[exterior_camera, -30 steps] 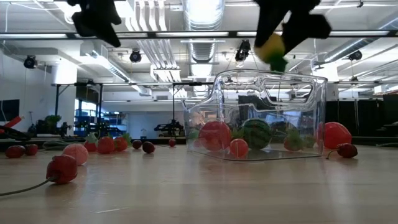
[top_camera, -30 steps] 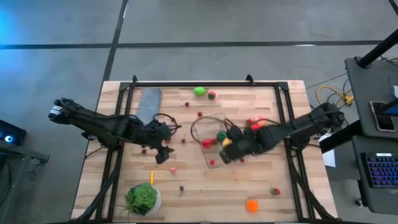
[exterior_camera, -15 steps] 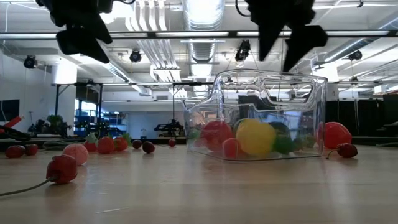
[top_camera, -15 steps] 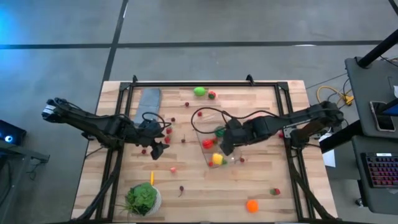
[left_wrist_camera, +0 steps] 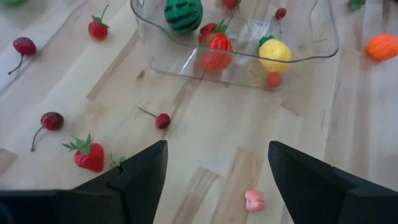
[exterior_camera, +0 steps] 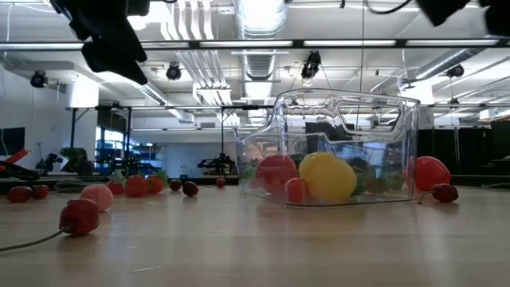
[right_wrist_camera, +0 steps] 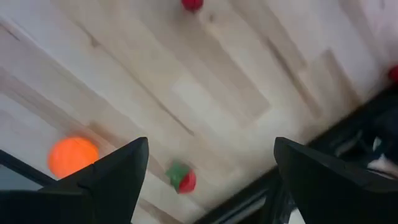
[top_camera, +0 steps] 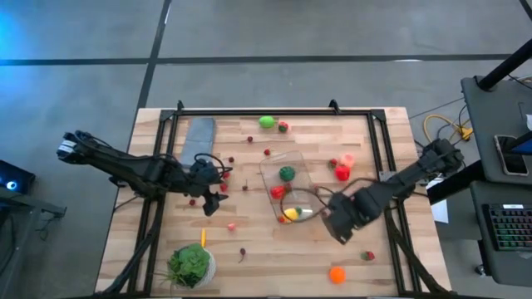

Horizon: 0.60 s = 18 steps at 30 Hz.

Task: Pick and placing Produce into tupperware
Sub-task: Put the red cherry into the transparent bin

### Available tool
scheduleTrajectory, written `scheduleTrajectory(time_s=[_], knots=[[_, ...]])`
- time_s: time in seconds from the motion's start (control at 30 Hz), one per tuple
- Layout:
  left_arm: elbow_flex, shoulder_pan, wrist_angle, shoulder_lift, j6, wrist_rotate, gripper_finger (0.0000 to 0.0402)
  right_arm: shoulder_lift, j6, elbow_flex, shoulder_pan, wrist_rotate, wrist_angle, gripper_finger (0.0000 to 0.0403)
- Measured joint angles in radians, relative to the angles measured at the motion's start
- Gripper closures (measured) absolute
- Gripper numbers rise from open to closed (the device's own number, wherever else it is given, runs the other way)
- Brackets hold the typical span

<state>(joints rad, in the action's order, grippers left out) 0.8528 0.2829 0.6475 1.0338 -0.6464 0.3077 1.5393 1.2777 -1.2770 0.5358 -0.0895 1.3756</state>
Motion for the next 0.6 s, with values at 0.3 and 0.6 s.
scheduleTrajectory(time_s=[0.3, 0.6], knots=[[0.018, -0.003, -0.016, 0.027, 0.007, -0.006, 0.0137, -0.027, 0.34, 0.03, 0.17, 0.099, -0.111, 0.0074], [0.007, -0.107, 0.226, -0.032, -0.132, -0.081, 0.0137, -0.028, 0.409, 0.04, 0.208, 0.208, -0.158, 0.0074]])
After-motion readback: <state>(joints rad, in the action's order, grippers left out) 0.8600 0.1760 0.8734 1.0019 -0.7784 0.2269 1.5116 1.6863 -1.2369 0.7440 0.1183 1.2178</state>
